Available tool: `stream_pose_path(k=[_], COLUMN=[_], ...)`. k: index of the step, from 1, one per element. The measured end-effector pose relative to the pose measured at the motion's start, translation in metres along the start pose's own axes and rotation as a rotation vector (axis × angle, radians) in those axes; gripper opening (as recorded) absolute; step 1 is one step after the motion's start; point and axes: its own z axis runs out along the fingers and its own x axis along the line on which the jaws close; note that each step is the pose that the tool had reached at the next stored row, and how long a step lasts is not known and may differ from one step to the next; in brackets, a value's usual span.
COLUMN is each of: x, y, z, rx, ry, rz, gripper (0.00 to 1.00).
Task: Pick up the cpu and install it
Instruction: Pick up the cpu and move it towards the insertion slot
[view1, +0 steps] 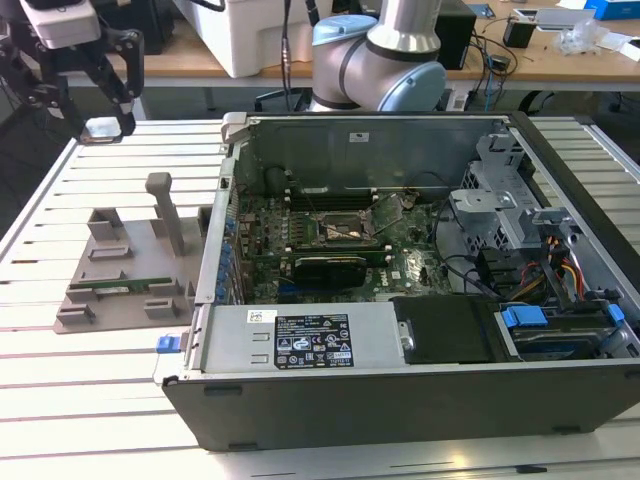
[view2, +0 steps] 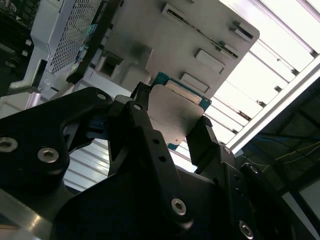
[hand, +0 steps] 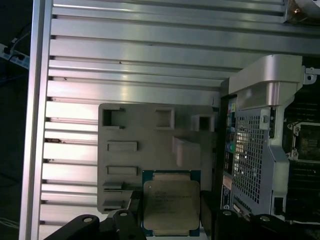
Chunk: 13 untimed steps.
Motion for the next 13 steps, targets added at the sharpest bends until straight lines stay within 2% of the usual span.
stream_pose_path(k=[5,8,13], x=[-0.0121,-0.0221,-0.0324], y=[-0.0007,-0.0014,-0.002], z=[0.0004,0.0007,0.0011], rx=[0.0003,0.0006,0.0006], ry=[0.0,0.0002,0.0], rz=[0.0,0.0,0.0], gripper=[0.55,0.55,0.55])
